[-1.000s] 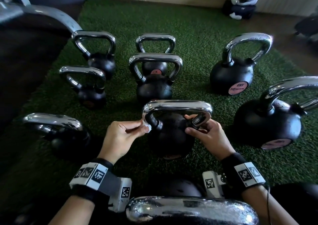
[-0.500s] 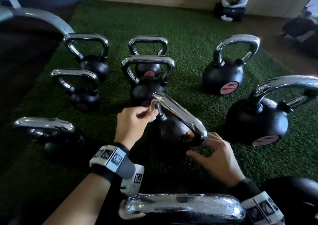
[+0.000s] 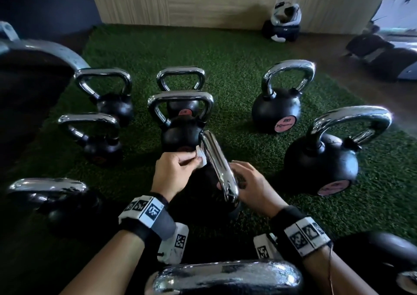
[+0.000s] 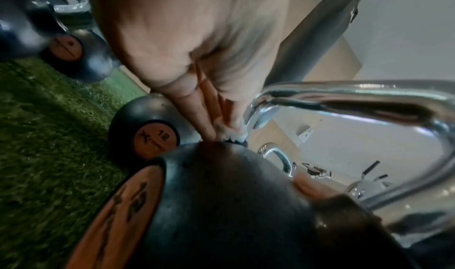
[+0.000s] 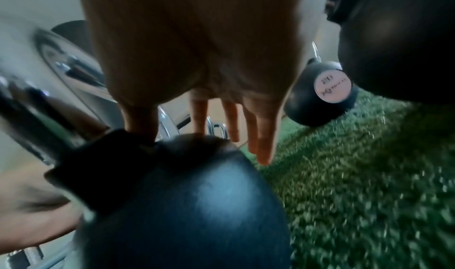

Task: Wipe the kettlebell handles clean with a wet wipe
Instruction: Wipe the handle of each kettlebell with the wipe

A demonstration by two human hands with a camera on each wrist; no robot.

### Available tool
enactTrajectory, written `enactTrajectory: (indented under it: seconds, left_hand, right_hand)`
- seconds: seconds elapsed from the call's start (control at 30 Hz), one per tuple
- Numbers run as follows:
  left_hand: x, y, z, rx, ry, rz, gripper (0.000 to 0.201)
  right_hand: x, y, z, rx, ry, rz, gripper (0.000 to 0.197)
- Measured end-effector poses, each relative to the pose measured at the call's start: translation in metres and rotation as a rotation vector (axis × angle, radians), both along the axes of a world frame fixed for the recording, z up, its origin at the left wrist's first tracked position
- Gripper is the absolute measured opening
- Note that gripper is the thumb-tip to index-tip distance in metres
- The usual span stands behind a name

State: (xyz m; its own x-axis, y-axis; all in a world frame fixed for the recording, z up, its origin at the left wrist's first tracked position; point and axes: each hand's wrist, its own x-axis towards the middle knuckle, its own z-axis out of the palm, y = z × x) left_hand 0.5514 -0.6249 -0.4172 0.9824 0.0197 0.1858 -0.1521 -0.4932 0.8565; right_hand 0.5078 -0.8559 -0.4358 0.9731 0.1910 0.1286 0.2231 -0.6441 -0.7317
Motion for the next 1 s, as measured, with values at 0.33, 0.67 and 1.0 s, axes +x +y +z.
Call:
enactTrajectory:
  seconds: [0.33,0.67,1.0]
  left_hand:
    - [0.004,-0.005,0.025,-0.228,0.038,-0.041,0.023]
    - [-0.006,-0.009,0.053,-0.613,-0.029,-0.129,0.023]
    - [-0.022,0.003,0.072,-0.530,0.147,-0.208,0.033]
  right_hand:
    - [0.004,0.010,-0.028,0.044,0.140,0.076,0.066]
    - [-0.006,0.014,-0.016,0.126,0.121,0.041,0.053]
    - [-0.005,0.013,-0.019,0.105,0.132,0.040,0.053]
